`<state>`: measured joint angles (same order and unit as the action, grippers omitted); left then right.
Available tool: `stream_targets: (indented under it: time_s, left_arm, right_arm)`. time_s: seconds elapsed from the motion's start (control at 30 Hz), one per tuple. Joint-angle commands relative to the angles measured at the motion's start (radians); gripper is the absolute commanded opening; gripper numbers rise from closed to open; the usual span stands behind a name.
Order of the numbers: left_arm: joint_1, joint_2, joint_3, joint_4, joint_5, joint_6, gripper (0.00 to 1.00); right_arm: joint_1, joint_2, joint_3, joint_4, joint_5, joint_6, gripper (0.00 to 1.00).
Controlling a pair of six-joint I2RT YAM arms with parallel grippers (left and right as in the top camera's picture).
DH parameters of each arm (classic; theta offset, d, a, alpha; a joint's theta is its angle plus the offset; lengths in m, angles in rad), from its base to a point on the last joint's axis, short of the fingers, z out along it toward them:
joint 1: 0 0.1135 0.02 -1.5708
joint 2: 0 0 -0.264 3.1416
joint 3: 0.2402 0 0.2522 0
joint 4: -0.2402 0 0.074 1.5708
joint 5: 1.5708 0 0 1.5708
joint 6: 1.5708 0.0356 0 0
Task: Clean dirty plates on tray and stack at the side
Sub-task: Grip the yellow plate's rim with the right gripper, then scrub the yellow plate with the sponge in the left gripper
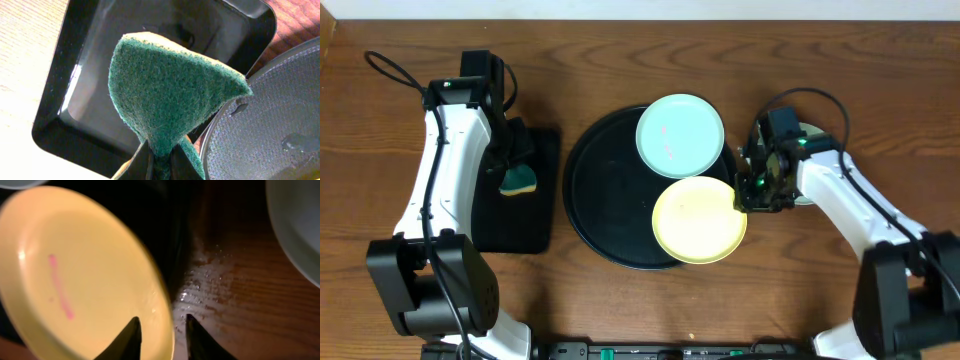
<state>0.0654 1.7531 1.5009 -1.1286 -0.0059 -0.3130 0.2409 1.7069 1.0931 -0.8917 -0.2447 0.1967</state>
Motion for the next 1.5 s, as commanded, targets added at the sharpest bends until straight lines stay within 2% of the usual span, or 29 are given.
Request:
stream_targets:
  time_s: [0.0, 0.17, 0.43, 0.57, 0.83, 1.0, 1.2, 1.47]
  left_arm:
    - [0.003, -0.016, 0.026, -0.003, -0.002, 0.017, 0.07]
    - [0.003, -0.016, 0.026, -0.003, -0.002, 0.017, 0.07]
    - [0.003, -0.03, 0.05, -0.037, -0.002, 0.037, 0.07]
    - [0.003, -0.095, 0.054, -0.032, -0.002, 0.042, 0.07]
    - [-0.014, -0.209, 0.053, -0.034, -0.002, -0.023, 0.07]
    - [-0.09, -0.204, 0.009, -0.028, -0.002, -0.056, 0.07]
    - [-0.225, -0.197, -0.106, 0.063, -0.001, -0.109, 0.07]
    - [-0.355, -0.11, -0.231, 0.168, 0.075, -0.107, 0.07]
  right_arm:
    - [0.01, 0.043, -0.006, 0.011, 0.012, -0.019, 0.24]
    - [0.011, 0.059, -0.004, 0.013, 0.011, -0.019, 0.01]
    - [0.074, 0.006, 0.032, 0.043, -0.101, 0.018, 0.01]
    - [0.18, 0.005, 0.031, 0.134, -0.116, 0.159, 0.01]
    - [0.369, 0.093, 0.031, 0.263, 0.054, 0.448, 0.01]
    - [0.372, 0.138, 0.031, 0.264, 0.061, 0.477, 0.01]
    - [0.361, 0.164, 0.031, 0.268, 0.06, 0.488, 0.01]
    - [0.349, 0.175, 0.031, 0.272, 0.034, 0.486, 0.01]
